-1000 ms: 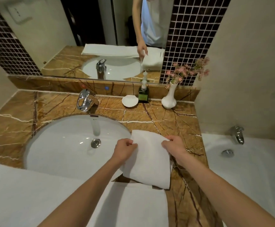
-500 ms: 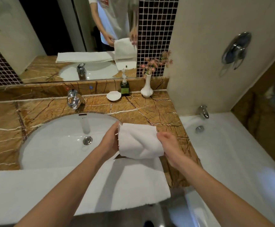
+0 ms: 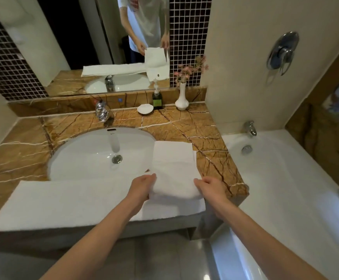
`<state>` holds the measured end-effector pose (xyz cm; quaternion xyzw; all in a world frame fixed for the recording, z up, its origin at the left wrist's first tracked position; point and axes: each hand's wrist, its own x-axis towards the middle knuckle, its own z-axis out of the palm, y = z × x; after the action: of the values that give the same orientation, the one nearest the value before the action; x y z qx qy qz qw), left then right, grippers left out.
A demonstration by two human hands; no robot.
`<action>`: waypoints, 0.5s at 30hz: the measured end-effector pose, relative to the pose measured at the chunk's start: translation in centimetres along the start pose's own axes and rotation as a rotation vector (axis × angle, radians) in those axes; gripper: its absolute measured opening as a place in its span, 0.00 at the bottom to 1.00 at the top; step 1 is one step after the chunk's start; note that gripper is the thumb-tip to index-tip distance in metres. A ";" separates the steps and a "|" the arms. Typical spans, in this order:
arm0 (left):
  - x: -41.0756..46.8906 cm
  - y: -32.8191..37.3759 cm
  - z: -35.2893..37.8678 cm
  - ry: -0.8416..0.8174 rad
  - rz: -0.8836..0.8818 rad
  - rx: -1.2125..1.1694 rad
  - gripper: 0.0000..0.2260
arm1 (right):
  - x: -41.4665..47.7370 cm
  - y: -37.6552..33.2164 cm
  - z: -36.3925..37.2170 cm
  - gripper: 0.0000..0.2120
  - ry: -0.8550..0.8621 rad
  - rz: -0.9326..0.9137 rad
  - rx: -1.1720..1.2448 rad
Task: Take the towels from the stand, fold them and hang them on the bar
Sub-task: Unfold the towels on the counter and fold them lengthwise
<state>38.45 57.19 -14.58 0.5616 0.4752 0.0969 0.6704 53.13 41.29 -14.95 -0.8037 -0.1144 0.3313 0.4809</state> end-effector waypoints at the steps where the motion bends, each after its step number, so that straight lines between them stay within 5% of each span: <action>1: -0.6 -0.7 0.2 0.027 0.005 0.025 0.10 | -0.6 0.8 0.1 0.10 -0.001 0.008 -0.013; 11: -1.7 -5.7 0.3 0.132 -0.121 0.134 0.05 | -2.1 5.5 0.5 0.06 -0.066 0.106 -0.057; 15: -1.3 -4.5 0.1 0.148 -0.128 0.093 0.20 | -1.6 5.0 0.7 0.15 -0.075 0.098 -0.056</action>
<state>36.07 54.69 -17.71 0.5520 0.5624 0.0728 0.6113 50.79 38.45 -18.81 -0.8084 -0.1019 0.3811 0.4369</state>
